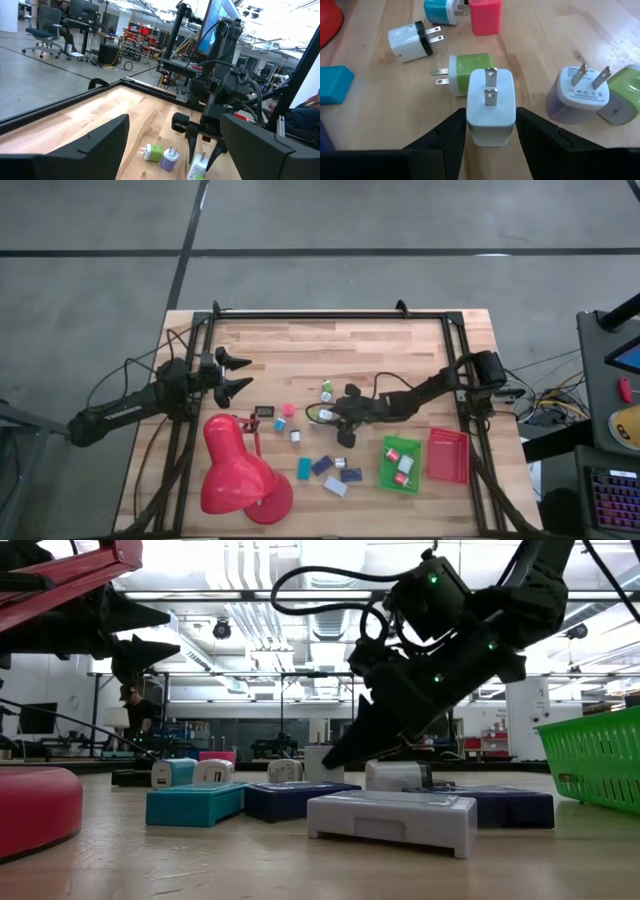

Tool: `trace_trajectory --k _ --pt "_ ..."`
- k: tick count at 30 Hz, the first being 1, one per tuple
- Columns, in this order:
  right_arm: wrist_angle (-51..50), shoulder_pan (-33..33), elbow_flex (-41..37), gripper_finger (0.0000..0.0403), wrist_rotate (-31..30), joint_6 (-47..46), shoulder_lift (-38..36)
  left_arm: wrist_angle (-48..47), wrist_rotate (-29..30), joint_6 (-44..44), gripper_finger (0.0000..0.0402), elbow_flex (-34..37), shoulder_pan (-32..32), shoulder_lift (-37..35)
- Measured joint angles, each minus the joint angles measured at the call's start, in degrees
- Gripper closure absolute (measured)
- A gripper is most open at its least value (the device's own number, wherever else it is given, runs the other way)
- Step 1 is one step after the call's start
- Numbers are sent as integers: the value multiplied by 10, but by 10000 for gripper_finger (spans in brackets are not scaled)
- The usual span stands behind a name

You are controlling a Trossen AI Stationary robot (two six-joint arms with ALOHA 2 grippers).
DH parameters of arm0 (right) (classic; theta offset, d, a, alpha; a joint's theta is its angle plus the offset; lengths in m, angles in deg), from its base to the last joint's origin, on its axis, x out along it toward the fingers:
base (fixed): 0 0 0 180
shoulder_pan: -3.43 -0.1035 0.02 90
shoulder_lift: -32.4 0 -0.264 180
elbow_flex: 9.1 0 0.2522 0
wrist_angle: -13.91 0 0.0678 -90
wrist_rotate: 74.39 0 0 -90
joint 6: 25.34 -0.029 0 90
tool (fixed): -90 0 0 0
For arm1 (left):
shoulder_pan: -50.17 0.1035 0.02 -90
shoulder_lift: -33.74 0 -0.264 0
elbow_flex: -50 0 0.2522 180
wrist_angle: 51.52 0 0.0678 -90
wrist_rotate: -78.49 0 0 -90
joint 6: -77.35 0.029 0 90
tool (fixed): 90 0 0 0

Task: Pick & Place Office items
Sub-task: Put the white charger adapter into the green basket

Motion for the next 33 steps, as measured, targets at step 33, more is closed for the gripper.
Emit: trace_trajectory --k 33 --pt "-27 1 33 280 17 58 12 0 0 0 82 0 0 3"
